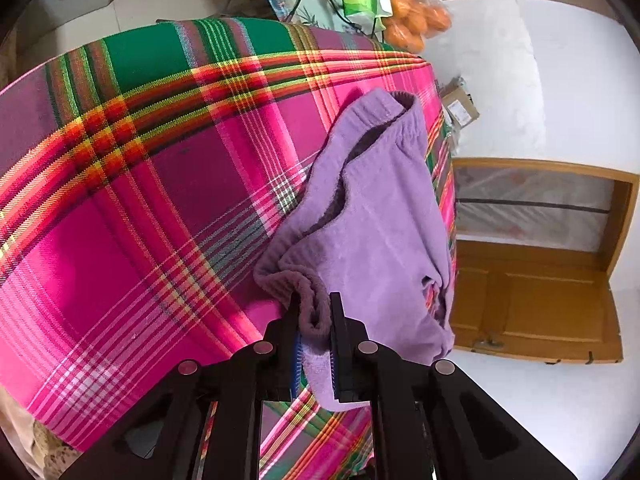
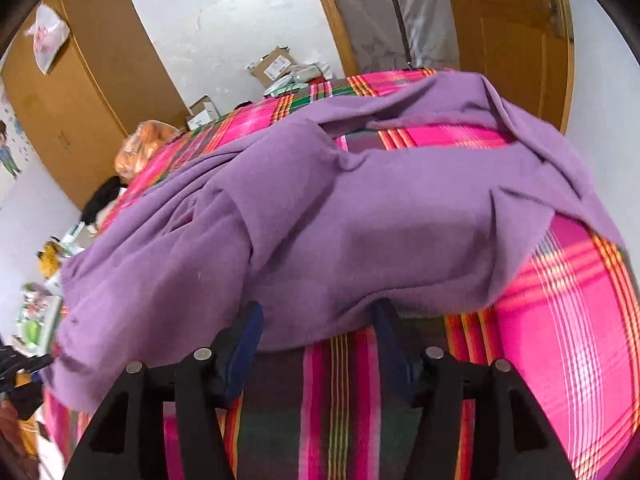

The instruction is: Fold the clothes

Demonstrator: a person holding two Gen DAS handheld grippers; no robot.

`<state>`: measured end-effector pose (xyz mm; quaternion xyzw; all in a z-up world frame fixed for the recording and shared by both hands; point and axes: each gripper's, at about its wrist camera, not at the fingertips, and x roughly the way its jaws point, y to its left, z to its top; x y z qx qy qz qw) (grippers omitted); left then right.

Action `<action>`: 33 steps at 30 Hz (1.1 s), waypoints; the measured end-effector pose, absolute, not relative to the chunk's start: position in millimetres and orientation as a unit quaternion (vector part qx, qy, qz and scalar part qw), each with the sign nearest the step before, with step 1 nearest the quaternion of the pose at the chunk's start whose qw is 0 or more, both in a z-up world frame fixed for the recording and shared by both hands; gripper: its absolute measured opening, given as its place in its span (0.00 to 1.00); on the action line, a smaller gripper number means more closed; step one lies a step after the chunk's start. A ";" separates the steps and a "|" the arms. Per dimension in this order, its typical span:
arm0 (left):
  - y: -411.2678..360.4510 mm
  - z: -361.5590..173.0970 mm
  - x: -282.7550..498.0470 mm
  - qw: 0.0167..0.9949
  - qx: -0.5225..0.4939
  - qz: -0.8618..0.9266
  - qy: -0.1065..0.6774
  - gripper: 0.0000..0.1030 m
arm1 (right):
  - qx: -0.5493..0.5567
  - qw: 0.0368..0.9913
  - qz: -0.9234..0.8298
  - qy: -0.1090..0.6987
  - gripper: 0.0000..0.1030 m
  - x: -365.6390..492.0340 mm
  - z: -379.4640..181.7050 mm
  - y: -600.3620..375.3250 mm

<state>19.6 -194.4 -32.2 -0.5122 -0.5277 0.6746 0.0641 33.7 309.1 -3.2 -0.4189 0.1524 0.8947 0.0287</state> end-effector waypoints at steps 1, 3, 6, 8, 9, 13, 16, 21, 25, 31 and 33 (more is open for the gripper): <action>-193.8 -32.4 18.9 0.064 -0.512 0.674 -0.528 0.11 | -0.420 0.036 0.895 0.146 0.58 30.2 -3.1 306.0; -193.0 -32.1 17.2 0.064 -0.513 0.675 -0.527 0.11 | -0.420 0.049 0.896 0.132 0.57 24.7 -3.5 300.5; -192.8 -31.2 15.9 0.063 -0.512 0.677 -0.525 0.11 | -0.422 0.069 0.897 0.111 0.18 19.7 -3.5 296.6; -192.5 -30.8 15.1 0.064 -0.511 0.678 -0.525 0.11 | -0.422 0.074 0.897 0.106 0.11 19.2 -3.3 297.5; -192.5 -30.7 14.9 0.064 -0.511 0.678 -0.525 0.11 | -0.420 0.069 0.898 0.113 0.08 21.7 -2.8 300.2; -194.5 -29.8 15.5 0.065 -0.508 0.678 -0.528 0.11 | -0.402 0.063 0.904 0.130 0.07 38.0 6.9 307.9; -197.6 -28.5 16.2 0.068 -0.504 0.679 -0.529 0.11 | -0.381 0.067 0.912 0.137 0.07 57.0 21.8 313.0; -206.2 -26.5 17.4 0.071 -0.497 0.683 -0.531 0.11 | -0.358 0.089 0.919 0.141 0.06 95.1 45.4 322.5; -210.5 -27.0 18.2 0.073 -0.497 0.684 -0.529 0.11 | -0.352 0.108 0.918 0.150 0.06 130.2 52.0 330.6; -222.7 -22.8 22.3 0.074 -0.494 0.691 -0.523 0.11 | -0.350 0.131 0.912 0.172 0.06 163.8 48.5 337.0; -229.7 -18.3 24.8 0.071 -0.488 0.697 -0.521 0.11 | -0.346 0.131 0.911 0.179 0.06 172.2 49.7 338.3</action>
